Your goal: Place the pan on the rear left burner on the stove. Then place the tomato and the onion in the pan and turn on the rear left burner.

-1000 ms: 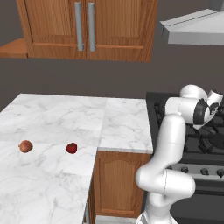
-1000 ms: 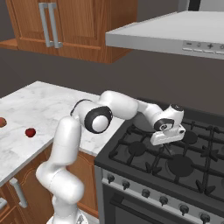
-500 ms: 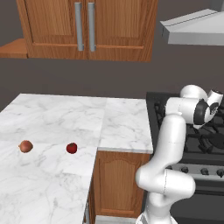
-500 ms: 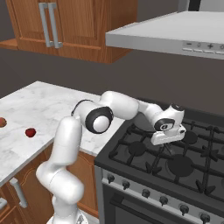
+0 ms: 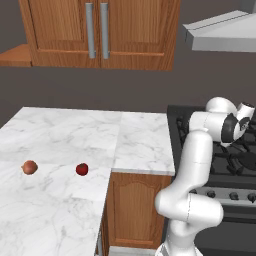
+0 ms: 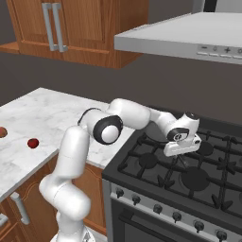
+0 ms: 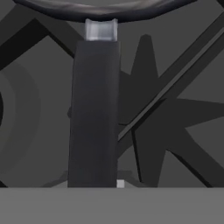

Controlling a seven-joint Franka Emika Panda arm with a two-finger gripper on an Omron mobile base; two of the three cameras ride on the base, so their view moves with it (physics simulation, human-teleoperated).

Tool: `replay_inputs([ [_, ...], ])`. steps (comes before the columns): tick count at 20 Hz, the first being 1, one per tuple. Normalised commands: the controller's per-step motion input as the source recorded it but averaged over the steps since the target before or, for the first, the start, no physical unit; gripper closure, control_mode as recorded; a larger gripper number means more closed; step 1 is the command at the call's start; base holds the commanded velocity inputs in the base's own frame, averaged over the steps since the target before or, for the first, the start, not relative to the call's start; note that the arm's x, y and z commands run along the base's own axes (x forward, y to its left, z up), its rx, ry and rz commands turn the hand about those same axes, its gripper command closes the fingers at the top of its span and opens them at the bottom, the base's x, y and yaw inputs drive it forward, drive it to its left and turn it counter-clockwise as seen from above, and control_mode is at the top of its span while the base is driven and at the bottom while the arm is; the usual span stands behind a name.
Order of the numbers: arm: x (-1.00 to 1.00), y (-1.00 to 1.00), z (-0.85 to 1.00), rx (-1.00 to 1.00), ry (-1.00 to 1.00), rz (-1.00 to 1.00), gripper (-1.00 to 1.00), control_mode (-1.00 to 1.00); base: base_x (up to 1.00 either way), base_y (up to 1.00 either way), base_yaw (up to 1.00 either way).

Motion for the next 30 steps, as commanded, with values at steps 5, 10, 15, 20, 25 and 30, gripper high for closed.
replay_inputs([
  [5,0.16,0.00,-0.34,0.00,0.00,0.00,-1.00,-1.00,0.00,0.00,0.00],
  [10,0.01,0.00,-0.10,0.00,-0.02,0.00,-1.00,-1.00,0.00,0.00,0.00],
  [15,0.00,0.00,-0.02,0.00,-0.07,0.00,-1.00,-1.00,0.00,0.00,0.00],
  [20,0.00,0.00,0.00,0.00,-0.16,0.00,-1.00,-1.00,0.00,0.00,0.00],
  [25,-0.31,0.02,0.29,0.01,-0.20,0.00,-1.00,-1.00,0.00,0.00,0.00],
  [30,-0.42,0.30,0.64,0.00,-0.07,0.00,-1.00,-1.00,0.00,0.00,0.00],
])
